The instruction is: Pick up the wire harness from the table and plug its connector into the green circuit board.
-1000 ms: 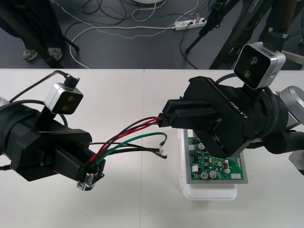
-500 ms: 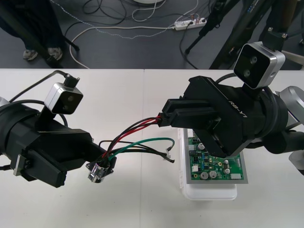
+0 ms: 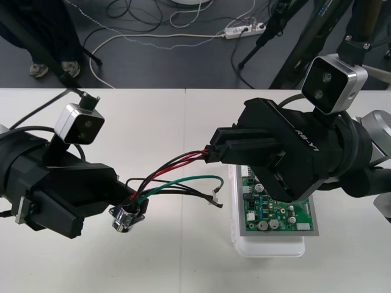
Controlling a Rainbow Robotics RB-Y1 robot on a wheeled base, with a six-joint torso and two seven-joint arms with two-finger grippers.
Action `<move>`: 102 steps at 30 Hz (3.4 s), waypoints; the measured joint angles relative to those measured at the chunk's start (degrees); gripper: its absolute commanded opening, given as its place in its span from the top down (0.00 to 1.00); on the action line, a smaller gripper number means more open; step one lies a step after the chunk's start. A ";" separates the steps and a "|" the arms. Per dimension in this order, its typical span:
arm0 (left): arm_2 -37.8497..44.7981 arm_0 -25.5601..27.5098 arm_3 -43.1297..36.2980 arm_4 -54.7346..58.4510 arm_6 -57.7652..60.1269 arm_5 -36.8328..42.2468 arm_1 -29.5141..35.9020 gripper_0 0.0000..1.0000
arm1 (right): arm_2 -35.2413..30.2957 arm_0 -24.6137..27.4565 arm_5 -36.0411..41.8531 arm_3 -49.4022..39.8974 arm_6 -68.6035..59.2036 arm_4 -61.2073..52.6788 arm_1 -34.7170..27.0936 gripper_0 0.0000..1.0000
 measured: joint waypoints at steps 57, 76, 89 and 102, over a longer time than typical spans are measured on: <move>21.37 6.74 10.09 -6.27 -24.38 1.29 -0.05 0.00 | -15.89 11.76 3.62 -1.92 5.08 5.68 -9.08 1.00; 17.33 -2.81 10.93 -10.06 -24.45 6.09 -0.05 0.00 | -15.91 12.75 10.49 -7.66 8.08 18.23 -9.25 1.00; 12.73 -7.80 10.98 -12.64 -26.20 10.10 -3.53 0.00 | -15.40 12.76 11.24 -8.75 8.09 23.51 -6.42 1.00; 7.86 -9.96 11.02 -14.15 -33.71 11.00 -5.66 0.00 | -11.12 12.48 13.95 -8.75 8.09 23.83 -5.37 1.00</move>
